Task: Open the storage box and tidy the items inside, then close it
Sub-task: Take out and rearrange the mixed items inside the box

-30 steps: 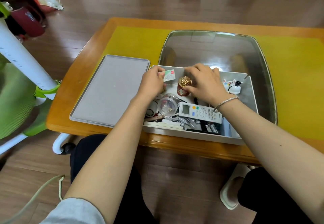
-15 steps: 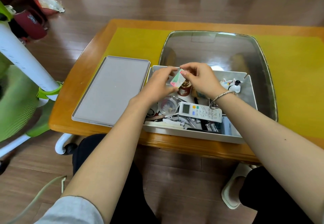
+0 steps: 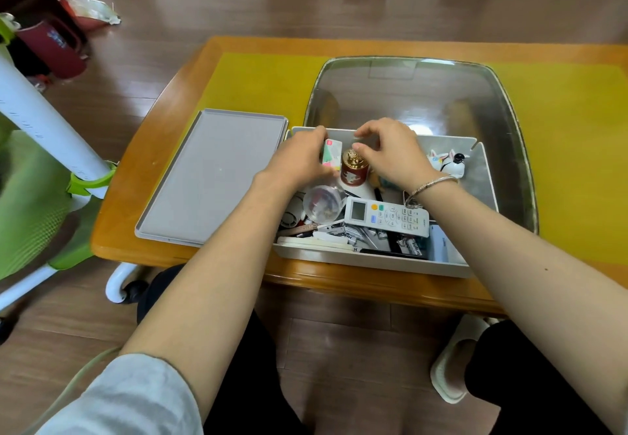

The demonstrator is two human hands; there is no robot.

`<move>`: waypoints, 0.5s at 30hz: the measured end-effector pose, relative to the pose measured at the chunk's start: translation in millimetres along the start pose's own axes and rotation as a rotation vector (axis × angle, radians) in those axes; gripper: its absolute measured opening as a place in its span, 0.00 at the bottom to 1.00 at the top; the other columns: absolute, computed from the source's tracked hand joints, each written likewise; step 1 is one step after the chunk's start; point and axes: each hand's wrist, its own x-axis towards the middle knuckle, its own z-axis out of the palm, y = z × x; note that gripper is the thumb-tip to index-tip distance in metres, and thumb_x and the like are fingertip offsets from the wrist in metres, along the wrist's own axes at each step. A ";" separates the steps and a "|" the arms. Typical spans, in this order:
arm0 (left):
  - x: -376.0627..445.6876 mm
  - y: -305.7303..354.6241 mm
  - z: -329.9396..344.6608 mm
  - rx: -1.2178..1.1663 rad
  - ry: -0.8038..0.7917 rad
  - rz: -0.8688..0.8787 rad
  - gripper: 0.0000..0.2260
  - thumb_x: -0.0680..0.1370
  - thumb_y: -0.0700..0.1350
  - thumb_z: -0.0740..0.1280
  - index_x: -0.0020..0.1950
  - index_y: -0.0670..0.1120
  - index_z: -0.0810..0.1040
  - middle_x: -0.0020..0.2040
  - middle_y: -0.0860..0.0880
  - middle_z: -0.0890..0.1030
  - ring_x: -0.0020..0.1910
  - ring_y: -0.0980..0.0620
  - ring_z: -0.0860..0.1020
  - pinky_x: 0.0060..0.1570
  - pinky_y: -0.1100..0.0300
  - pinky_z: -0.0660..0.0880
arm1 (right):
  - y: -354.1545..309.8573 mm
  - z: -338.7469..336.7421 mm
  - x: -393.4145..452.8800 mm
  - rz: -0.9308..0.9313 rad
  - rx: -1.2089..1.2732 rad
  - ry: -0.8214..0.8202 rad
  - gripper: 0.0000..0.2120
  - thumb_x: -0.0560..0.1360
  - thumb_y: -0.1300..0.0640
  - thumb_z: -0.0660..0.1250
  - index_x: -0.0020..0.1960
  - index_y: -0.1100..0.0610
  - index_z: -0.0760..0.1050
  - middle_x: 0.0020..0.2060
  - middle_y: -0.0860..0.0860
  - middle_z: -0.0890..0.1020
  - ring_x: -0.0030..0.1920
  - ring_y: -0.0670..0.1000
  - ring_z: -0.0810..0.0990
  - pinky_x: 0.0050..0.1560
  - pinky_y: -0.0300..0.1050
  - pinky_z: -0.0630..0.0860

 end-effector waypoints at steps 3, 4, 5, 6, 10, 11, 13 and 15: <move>6.2 3.4 6.9 0.015 -0.115 -0.091 0.23 0.71 0.47 0.75 0.60 0.43 0.70 0.56 0.42 0.80 0.53 0.43 0.78 0.51 0.50 0.75 | 7.0 2.3 -3.1 -0.019 -0.108 -0.059 0.15 0.75 0.48 0.66 0.59 0.50 0.76 0.55 0.52 0.78 0.60 0.55 0.73 0.61 0.54 0.67; 6.1 3.4 9.5 0.008 -0.145 -0.108 0.20 0.73 0.46 0.73 0.60 0.42 0.70 0.55 0.41 0.79 0.53 0.42 0.78 0.52 0.50 0.75 | 8.2 3.2 -4.3 -0.028 -0.117 -0.074 0.16 0.74 0.48 0.66 0.60 0.50 0.75 0.56 0.52 0.77 0.60 0.55 0.73 0.61 0.53 0.66; 5.2 2.9 11.7 0.001 -0.160 -0.115 0.17 0.75 0.44 0.69 0.60 0.42 0.69 0.55 0.40 0.79 0.52 0.41 0.78 0.52 0.50 0.75 | 8.9 4.1 -5.2 -0.036 -0.124 -0.086 0.17 0.74 0.47 0.67 0.61 0.49 0.75 0.56 0.52 0.77 0.60 0.55 0.72 0.60 0.53 0.65; 3.8 2.1 13.3 -0.009 -0.167 -0.115 0.13 0.77 0.43 0.65 0.60 0.43 0.69 0.55 0.40 0.79 0.52 0.41 0.77 0.51 0.51 0.74 | 9.3 5.2 -6.0 -0.043 -0.140 -0.095 0.18 0.73 0.47 0.67 0.61 0.48 0.75 0.57 0.52 0.76 0.60 0.56 0.72 0.60 0.53 0.64; -0.7 1.4 15.0 -0.028 -0.243 -0.109 0.13 0.80 0.43 0.56 0.59 0.45 0.77 0.59 0.41 0.79 0.58 0.42 0.75 0.53 0.56 0.70 | 8.4 12.6 -8.0 -0.050 -0.224 -0.126 0.21 0.72 0.47 0.69 0.63 0.48 0.72 0.56 0.52 0.76 0.60 0.56 0.73 0.59 0.54 0.63; -1.4 2.0 15.5 -0.017 -0.270 -0.107 0.15 0.80 0.45 0.55 0.59 0.44 0.78 0.61 0.41 0.78 0.59 0.42 0.74 0.54 0.56 0.69 | 7.6 14.3 -8.1 -0.043 -0.223 -0.129 0.21 0.72 0.48 0.69 0.63 0.48 0.72 0.57 0.52 0.76 0.60 0.57 0.73 0.59 0.54 0.62; -2.2 3.1 17.6 0.034 -0.336 -0.102 0.17 0.80 0.48 0.53 0.56 0.43 0.79 0.61 0.40 0.78 0.57 0.43 0.74 0.55 0.55 0.70 | 6.6 16.3 -7.5 -0.029 -0.204 -0.125 0.21 0.71 0.49 0.70 0.63 0.49 0.72 0.57 0.52 0.76 0.60 0.56 0.73 0.59 0.53 0.62; -3.4 3.1 20.3 0.102 -0.375 -0.108 0.15 0.80 0.51 0.52 0.48 0.45 0.76 0.59 0.38 0.78 0.53 0.43 0.73 0.53 0.54 0.70 | 6.4 16.4 -6.5 -0.025 -0.192 -0.122 0.21 0.71 0.50 0.70 0.63 0.49 0.73 0.56 0.53 0.76 0.59 0.57 0.73 0.58 0.52 0.63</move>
